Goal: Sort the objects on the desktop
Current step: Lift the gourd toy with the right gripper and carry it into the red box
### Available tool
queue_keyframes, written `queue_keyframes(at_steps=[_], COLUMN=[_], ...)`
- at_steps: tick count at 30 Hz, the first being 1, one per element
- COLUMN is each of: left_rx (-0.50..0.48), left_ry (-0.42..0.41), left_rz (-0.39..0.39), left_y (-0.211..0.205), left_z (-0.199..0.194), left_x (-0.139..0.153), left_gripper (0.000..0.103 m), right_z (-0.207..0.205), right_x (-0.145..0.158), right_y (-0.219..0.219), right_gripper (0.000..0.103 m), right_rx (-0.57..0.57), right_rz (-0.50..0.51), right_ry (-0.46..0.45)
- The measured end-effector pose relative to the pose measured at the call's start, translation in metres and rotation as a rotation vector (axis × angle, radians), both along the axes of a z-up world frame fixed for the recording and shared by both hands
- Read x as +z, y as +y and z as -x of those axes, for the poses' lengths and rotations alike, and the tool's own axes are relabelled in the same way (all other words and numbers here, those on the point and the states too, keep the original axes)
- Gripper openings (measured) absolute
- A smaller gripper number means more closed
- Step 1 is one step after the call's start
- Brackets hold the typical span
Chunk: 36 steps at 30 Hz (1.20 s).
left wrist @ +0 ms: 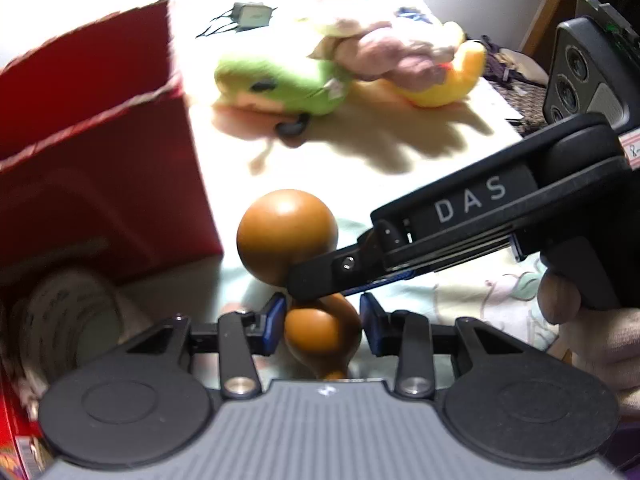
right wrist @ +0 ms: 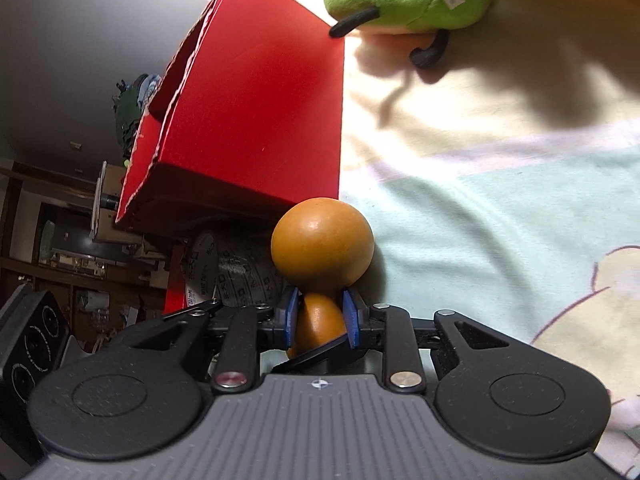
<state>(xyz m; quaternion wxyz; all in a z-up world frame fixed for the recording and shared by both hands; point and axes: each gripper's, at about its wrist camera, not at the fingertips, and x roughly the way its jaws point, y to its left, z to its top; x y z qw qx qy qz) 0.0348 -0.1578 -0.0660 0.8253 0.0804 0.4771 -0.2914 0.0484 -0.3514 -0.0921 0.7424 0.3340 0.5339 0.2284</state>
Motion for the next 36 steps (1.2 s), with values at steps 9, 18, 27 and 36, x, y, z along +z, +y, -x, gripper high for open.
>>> queue_keyframes(at_steps=[9, 18, 27, 36], left_rx=[-0.115, -0.147, -0.08, 0.008], left_ry=[-0.079, -0.223, -0.319, -0.247], left_rz=[0.075, 0.161, 0.17, 0.121], left_y=[-0.017, 0.0, 0.062, 0.124], left_z=[-0.002, -0.02, -0.058, -0.112], left_x=[0.039, 0.1, 0.139, 0.121], left_gripper=[0.038, 0.038, 0.038, 0.038], right_z=[0.013, 0.01, -0.026, -0.089], right_x=[0.025, 0.082, 0.135, 0.143], right_y=[-0.008, 0.004, 0.049, 0.116], right_gripper=[0.027, 0.026, 0.026, 0.026], right_rx=[-0.105, -0.205, -0.163, -0.064], right_rz=[0.027, 0.053, 0.078, 0.075], right_ry=[-0.063, -0.215, -0.389, -0.369])
